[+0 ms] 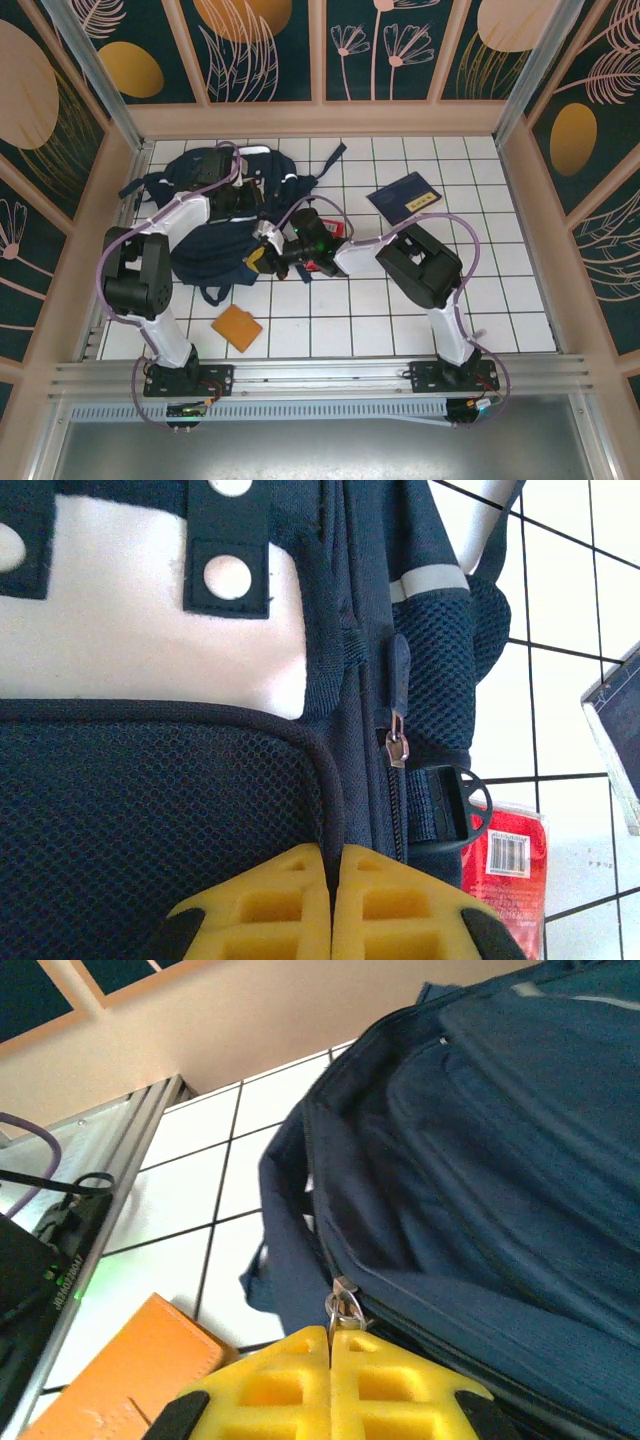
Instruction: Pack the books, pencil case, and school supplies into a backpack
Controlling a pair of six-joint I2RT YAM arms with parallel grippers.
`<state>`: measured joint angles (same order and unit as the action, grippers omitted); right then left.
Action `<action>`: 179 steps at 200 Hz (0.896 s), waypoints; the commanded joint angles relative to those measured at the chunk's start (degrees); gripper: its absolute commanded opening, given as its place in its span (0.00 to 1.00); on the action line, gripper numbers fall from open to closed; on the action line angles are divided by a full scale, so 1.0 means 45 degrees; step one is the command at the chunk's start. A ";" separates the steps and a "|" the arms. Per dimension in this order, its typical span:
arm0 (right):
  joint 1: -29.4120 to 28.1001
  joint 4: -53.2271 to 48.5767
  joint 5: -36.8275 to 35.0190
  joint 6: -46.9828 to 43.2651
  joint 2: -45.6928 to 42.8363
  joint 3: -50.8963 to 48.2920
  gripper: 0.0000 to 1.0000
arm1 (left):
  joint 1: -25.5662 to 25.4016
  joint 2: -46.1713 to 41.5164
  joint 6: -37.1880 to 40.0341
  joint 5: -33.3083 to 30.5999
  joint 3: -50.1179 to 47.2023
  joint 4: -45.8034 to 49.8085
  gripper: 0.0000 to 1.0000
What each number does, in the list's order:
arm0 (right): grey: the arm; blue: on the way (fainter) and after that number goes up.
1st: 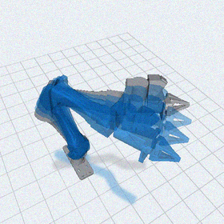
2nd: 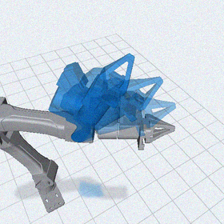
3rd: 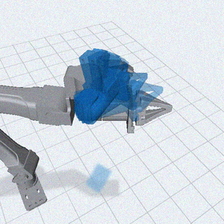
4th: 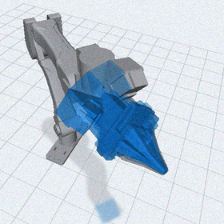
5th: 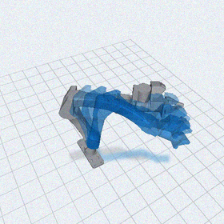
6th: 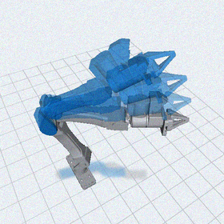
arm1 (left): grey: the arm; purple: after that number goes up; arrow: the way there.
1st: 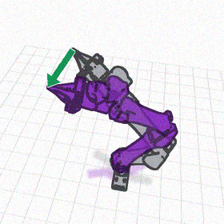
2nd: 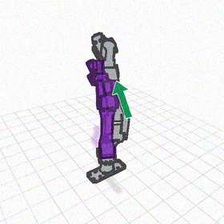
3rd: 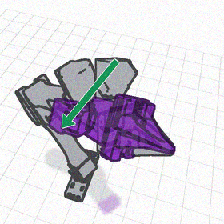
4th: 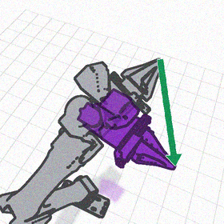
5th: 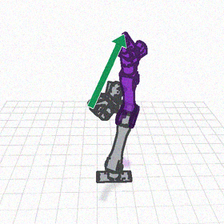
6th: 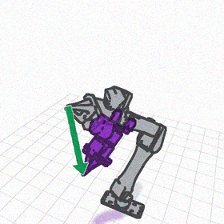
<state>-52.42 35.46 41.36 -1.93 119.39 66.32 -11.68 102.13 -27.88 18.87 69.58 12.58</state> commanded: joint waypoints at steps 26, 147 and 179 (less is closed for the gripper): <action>-0.0611 0.3396 -0.0390 0.4740 -0.0151 -0.0637 0.06 | -0.0067 0.0371 -0.0619 0.1310 0.0538 -0.1758 0.02; 0.0991 -0.6903 -0.2042 -1.0123 -0.2495 0.0329 0.50 | -0.0661 -0.8151 -0.1998 0.0873 -0.6001 0.2553 0.40; 0.1083 -0.7007 -0.2911 -1.2641 -0.1277 0.1550 0.53 | -0.1489 -0.8620 -0.3012 0.1074 -0.7513 0.1024 0.43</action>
<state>-47.72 13.54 33.41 -40.80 108.92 70.13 -16.19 64.93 -36.14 21.67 38.41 21.28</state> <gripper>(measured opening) 0.521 0.415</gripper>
